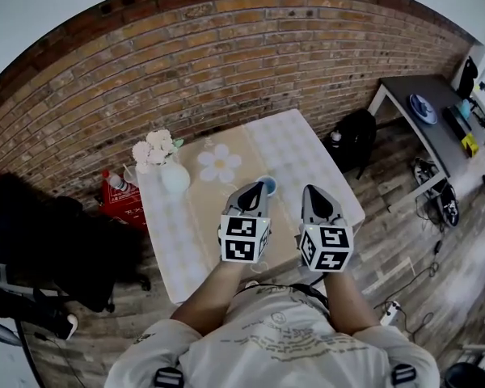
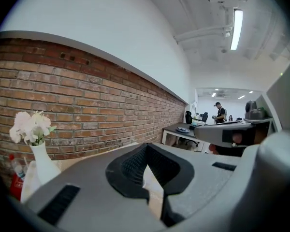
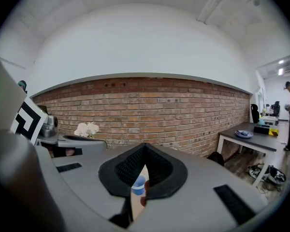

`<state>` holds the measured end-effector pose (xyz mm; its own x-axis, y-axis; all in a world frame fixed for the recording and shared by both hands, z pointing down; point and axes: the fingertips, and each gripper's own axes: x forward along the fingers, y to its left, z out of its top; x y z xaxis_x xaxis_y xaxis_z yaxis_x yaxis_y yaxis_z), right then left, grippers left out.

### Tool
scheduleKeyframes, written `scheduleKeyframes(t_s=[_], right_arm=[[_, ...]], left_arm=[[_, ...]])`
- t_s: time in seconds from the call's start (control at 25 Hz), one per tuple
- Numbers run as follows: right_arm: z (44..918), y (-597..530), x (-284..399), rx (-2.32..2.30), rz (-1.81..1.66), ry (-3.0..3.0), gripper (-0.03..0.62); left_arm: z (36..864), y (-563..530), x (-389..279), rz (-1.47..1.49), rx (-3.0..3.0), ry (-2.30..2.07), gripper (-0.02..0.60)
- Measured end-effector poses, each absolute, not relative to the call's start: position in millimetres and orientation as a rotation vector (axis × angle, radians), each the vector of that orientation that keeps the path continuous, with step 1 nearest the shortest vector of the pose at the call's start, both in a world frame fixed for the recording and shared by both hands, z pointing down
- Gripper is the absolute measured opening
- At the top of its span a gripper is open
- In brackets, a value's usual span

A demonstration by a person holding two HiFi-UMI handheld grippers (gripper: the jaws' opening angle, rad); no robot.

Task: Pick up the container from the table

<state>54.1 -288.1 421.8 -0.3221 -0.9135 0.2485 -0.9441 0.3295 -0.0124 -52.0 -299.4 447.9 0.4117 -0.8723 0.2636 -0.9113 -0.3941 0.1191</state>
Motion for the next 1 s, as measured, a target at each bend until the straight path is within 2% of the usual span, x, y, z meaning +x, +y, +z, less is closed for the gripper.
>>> scheduleKeyframes(t_s=[0.36,1.0], right_arm=[[435.1,-318.0,41.5,1.608,0.270,-2.425,0.002],[461.4,-371.5,64.6,1.393,0.344,-2.491,0.002]], left_arm=[[465.7,-318.0,-67.7,0.275,2.342,-1.603,0.003],[513.3,-340.3,-54.0,0.376,2.141,-1.723,0.003]])
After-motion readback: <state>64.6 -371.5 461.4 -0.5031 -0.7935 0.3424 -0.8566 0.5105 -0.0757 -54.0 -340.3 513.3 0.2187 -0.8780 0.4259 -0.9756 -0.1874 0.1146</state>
